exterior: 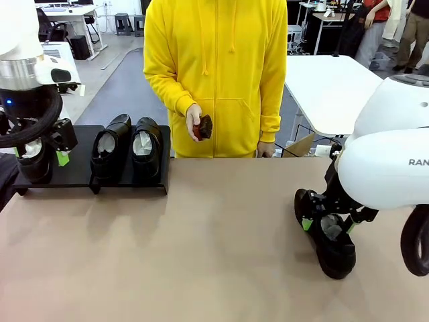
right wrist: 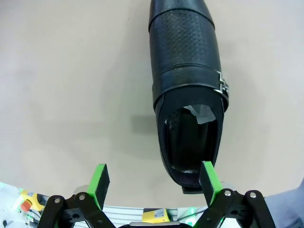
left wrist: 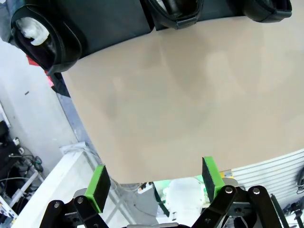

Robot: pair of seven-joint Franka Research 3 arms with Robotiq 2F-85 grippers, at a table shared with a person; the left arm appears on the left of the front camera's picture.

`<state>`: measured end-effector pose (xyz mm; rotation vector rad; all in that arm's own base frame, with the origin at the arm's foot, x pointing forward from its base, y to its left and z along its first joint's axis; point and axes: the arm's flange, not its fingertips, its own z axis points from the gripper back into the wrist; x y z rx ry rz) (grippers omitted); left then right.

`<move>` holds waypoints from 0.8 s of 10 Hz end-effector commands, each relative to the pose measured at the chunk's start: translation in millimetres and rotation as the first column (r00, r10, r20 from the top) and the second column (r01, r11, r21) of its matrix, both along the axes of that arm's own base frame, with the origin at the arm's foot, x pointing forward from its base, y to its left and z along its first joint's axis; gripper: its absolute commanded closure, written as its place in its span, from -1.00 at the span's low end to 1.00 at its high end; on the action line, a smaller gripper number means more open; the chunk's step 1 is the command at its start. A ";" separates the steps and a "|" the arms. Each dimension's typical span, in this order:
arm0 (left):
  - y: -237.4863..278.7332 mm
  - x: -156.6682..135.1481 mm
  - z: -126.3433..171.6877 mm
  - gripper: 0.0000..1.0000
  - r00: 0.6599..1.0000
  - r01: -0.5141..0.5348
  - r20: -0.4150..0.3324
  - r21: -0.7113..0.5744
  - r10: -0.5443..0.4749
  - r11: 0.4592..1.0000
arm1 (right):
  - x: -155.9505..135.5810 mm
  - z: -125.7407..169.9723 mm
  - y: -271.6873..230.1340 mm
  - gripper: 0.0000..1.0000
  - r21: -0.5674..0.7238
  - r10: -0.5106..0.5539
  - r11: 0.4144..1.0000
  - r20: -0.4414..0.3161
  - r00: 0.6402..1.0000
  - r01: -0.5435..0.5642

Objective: Organize the shoes by placing them on the stand.
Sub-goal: Pick up one Shoe and place it in the middle of the table.

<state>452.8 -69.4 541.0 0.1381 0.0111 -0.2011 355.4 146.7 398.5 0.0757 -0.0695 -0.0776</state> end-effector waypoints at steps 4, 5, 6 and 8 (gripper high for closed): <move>2.5 -2.2 0.6 -1.00 1.000 0.003 0.007 0.007 -0.003 1.000 | -0.4 -7.3 13.6 -1.00 -0.021 0.022 1.000 0.008 1.000 -0.022; 2.5 -2.2 0.6 -1.00 1.000 0.003 0.007 0.007 -0.003 1.000 | 2.0 -15.0 17.8 -1.00 -0.007 0.034 0.999 0.006 0.999 -0.034; 2.5 -2.2 0.6 -1.00 1.000 0.003 0.007 0.007 -0.003 1.000 | 3.2 -21.5 21.3 -1.00 -0.009 0.056 0.998 0.001 0.998 -0.056; 2.5 -2.2 0.6 -1.00 1.000 0.003 0.007 0.007 -0.003 1.000 | 9.4 -25.9 21.6 -1.00 -0.012 0.066 0.998 0.014 0.998 -0.066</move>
